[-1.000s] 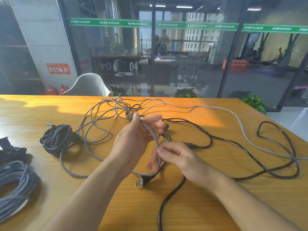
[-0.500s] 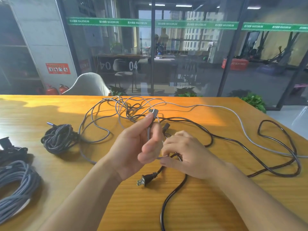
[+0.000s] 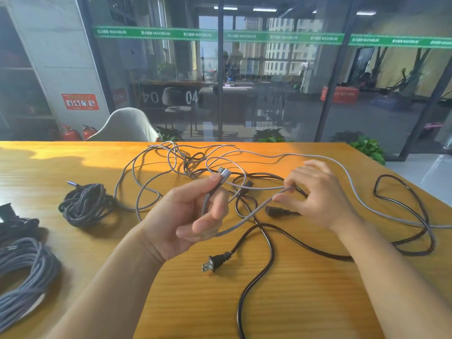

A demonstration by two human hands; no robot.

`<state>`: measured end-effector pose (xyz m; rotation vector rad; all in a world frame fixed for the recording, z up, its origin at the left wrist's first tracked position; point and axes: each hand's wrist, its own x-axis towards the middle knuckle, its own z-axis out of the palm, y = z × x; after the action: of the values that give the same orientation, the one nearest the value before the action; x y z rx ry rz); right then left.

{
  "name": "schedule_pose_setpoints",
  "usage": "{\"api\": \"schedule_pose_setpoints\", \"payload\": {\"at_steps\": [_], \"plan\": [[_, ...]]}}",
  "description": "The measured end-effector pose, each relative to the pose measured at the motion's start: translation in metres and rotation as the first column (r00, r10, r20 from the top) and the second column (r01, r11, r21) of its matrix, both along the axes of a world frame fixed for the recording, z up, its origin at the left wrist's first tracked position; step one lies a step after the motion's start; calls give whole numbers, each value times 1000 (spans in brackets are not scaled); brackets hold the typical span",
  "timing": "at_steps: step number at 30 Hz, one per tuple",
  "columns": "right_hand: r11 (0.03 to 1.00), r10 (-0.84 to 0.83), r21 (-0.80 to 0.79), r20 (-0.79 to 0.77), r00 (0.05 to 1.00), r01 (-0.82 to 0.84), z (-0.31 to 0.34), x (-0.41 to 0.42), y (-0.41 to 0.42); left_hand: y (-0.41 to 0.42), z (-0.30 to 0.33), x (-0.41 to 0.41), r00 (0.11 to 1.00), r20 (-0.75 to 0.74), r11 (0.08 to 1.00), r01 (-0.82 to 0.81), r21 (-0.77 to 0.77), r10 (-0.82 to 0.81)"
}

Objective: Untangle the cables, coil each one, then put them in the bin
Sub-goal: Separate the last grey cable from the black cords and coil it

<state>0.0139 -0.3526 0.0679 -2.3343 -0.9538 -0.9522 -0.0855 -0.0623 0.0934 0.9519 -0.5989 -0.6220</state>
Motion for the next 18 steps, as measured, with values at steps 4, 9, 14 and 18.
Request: {"api": "schedule_pose_setpoints", "payload": {"at_steps": [4,9,14,18], "plan": [[983,-146,116,10,989,144,3,-16,17,-18,-2,-3,965,105,924,-261,279,241],[924,-11,374,-180,984,78,-5,-37,50,-39,-15,2,858,282,715,-514,474,430],[869,292,492,-411,864,-60,-3,-57,66,-49,-25,7,734,330,579,-674,458,593],[871,358,480,-469,807,-108,-6,-67,75,-51,-28,9,720,325,612,-693,381,613]]}}
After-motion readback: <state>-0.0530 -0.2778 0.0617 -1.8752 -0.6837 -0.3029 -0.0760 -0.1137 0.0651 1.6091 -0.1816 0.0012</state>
